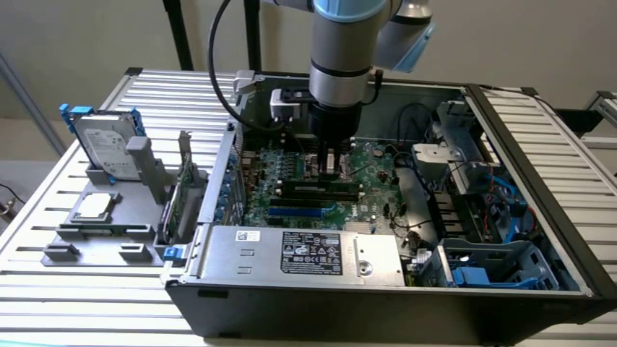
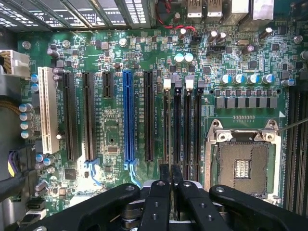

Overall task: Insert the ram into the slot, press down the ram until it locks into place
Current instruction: 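Insert the ram into the slot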

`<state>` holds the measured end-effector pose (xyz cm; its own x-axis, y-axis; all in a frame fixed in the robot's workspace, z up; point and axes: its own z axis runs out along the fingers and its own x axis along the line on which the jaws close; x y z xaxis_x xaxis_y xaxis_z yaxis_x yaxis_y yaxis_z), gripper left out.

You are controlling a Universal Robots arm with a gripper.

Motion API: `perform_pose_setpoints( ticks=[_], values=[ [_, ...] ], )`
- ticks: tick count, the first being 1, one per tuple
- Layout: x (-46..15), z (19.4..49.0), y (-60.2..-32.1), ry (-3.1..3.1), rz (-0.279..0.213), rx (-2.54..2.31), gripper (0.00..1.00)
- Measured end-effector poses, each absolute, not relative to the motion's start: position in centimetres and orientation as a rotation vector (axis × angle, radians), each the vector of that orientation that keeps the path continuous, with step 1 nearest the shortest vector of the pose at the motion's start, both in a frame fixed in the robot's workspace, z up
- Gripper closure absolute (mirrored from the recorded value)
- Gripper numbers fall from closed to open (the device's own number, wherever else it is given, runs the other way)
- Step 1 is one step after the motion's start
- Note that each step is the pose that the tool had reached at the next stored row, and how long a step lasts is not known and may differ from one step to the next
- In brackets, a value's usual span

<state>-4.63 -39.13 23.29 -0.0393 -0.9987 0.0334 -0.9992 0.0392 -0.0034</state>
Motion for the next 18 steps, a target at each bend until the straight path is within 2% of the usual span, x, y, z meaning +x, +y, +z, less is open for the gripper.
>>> perform_pose_setpoints(
  ticks=[14,17,18],
  values=[
    [-4.63,23.17,-39.12,-2.251,0.039,2.159,0.87],
    [-4.63,23.16,-39.12,-2.251,0.039,2.159,0.85],
    [-4.63,23.16,-39.12,-2.251,0.039,2.159,0.78]
  ],
)
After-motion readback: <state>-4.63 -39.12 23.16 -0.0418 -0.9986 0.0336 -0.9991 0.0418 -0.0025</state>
